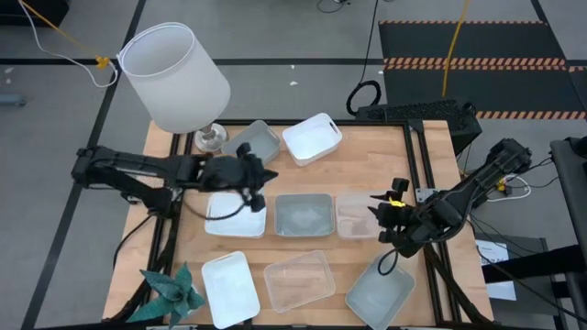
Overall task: Stack baskets by color
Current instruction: Stack the top gray bin on the middle gray bin
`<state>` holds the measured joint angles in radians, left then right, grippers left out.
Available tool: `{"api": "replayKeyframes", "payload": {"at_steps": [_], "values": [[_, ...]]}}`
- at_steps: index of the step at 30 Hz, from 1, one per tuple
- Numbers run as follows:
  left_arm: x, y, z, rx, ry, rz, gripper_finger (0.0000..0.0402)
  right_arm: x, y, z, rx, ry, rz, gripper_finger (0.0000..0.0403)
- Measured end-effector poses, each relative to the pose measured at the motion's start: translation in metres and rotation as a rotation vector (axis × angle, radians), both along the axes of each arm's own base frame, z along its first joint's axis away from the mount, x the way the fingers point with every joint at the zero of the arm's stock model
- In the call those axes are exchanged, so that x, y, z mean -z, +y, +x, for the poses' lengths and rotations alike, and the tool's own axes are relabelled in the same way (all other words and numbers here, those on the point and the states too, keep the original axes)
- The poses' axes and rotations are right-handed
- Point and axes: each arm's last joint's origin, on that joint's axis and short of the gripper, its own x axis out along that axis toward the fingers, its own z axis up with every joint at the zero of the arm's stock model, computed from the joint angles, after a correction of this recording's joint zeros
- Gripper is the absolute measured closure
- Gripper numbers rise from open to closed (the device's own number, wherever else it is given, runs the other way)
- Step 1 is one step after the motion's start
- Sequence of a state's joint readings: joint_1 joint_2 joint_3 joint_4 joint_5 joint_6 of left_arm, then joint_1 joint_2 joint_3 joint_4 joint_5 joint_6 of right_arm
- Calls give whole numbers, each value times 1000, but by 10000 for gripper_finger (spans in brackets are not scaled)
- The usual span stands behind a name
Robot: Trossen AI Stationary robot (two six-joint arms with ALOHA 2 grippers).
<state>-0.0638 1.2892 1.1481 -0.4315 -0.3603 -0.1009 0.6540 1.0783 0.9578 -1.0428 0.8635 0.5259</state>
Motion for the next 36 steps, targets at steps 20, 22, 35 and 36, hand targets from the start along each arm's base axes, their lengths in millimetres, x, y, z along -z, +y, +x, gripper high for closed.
{"api": "replayKeyframes", "payload": {"at_steps": [20, 22, 35, 36], "values": [[66, 99, 47, -372, 512, -416, 258, -3, -2, -5, -17, -12, 74, 259], [73, 108, 47, -424, 527, -446, 249, -3, -2, -5, -17, -12, 74, 259], [120, 161, 44, -557, 662, -507, 231, -3, -2, -4, -17, -17, 79, 259], [124, 164, 44, -557, 675, -507, 231, -3, -2, -4, -17, -17, 78, 259]]}}
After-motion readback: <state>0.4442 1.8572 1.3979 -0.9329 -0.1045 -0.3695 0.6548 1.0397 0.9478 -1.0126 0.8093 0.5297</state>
